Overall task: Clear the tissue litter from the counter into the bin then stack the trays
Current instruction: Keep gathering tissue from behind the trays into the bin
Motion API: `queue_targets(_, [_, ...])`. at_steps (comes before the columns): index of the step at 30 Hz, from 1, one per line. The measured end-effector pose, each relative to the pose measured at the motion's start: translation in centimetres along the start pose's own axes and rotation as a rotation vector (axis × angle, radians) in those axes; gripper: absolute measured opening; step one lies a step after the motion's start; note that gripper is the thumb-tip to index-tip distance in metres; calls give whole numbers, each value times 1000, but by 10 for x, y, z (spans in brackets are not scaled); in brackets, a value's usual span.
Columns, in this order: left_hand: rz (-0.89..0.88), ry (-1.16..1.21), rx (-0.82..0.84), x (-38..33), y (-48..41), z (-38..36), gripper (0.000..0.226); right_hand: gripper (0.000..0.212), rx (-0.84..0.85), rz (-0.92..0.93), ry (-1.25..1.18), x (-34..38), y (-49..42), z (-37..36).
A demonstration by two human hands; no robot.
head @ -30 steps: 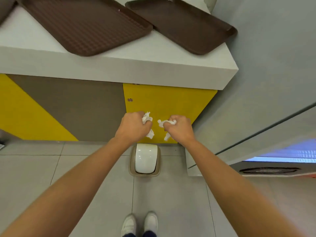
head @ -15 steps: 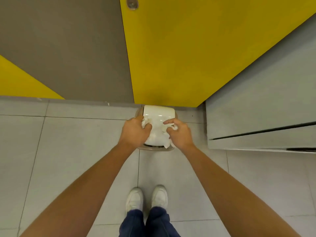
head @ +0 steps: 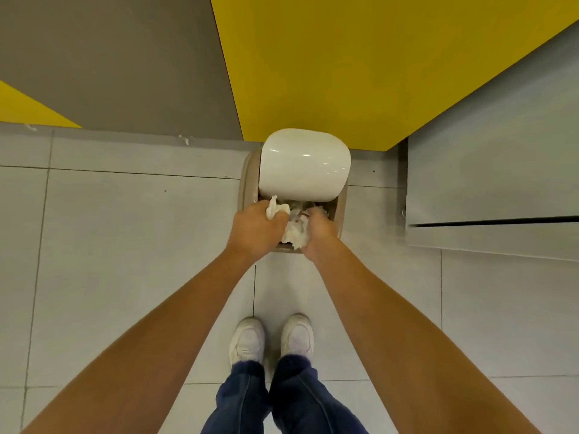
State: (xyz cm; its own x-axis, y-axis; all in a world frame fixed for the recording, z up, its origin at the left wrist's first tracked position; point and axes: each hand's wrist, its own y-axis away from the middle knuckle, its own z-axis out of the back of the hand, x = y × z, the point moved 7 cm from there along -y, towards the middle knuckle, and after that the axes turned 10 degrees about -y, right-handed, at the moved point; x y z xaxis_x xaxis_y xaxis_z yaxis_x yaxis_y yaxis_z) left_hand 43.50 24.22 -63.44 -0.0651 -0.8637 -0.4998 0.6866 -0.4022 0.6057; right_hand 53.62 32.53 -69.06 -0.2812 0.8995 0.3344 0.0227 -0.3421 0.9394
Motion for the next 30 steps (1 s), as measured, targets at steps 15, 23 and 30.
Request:
queue_targets(15, [470, 496, 231, 23, -37, -84, 19, 20, 113, -112, -61, -3, -4, 8])
queue_targets(23, [496, 521, 222, 26, -49, -91, 24, 33, 78, -79, -65, -10, -11, 10])
queue_targets(30, [448, 503, 222, 21, -44, -83, 26, 37, 84, -63, -49, -7, -8, 10])
